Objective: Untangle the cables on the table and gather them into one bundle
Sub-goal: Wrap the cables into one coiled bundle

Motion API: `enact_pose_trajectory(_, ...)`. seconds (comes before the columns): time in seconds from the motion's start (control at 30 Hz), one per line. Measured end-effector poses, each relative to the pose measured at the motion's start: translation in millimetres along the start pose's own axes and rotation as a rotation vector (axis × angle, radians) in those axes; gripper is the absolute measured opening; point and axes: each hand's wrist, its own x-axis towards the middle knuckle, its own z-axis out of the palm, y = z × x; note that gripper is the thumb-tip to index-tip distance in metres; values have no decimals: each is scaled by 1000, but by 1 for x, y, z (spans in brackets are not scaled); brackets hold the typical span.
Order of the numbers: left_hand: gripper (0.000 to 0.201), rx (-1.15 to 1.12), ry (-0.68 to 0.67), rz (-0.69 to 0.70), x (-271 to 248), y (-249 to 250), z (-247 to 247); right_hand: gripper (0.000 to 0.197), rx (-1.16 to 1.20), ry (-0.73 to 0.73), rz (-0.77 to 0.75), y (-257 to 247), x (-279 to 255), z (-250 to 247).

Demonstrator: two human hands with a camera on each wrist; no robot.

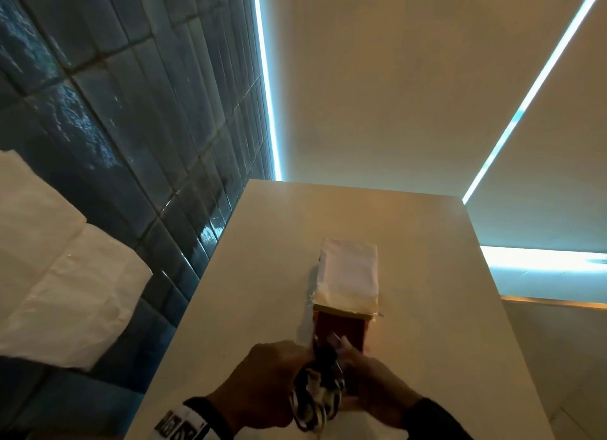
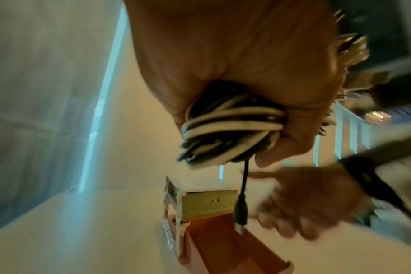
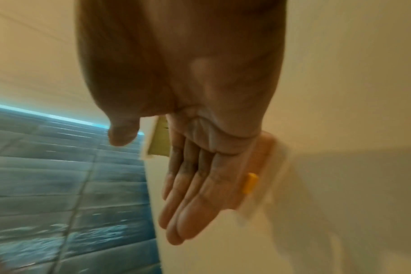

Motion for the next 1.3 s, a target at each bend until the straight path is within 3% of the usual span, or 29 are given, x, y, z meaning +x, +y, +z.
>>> enact_pose_trajectory(0.1,40,451,-171,260,16,9,-6,80,-150,-52,-63,-37,-25,31)
enact_pose_trajectory(0.23,18,681,-224,389,32,4,-2,79,-423,-137,-106,-53,-44,62)
enact_pose_trajectory(0.37,16,787,-184,400,44,4,-10,53,-479,-217,-62,-45,-39,58)
enact_pose_trajectory(0.47,16,851,-207,397,50,4,-6,47,-386,-269,-56,-40,-36,56)
enact_pose_trajectory(0.57,14,845,-220,359,56,-1,4,45,-363,-168,-92,-33,-31,58)
enact_pose_trajectory(0.67,12,813,-186,377,60,-3,13,28,-352,-21,-116,-18,-20,52)
enact_pose_trajectory(0.83,17,767,-25,385,62,-10,36,23,-309,-28,-109,-5,-17,42)
enact_pose_trajectory(0.93,50,591,109,144,58,-18,45,40,-97,-85,-39,-1,-18,36)
enact_pose_trajectory(1.03,76,218,240,-361,50,-30,52,49,55,-77,27,4,-16,33)
enact_pose_trajectory(1.13,82,-18,201,-742,43,-44,77,34,200,16,61,6,-7,30)
enact_pose_trajectory(1.2,74,-94,103,-839,41,-53,100,19,300,55,66,7,2,27)
enact_pose_trajectory(1.3,64,-144,-30,-844,42,-60,123,12,433,5,81,5,19,18)
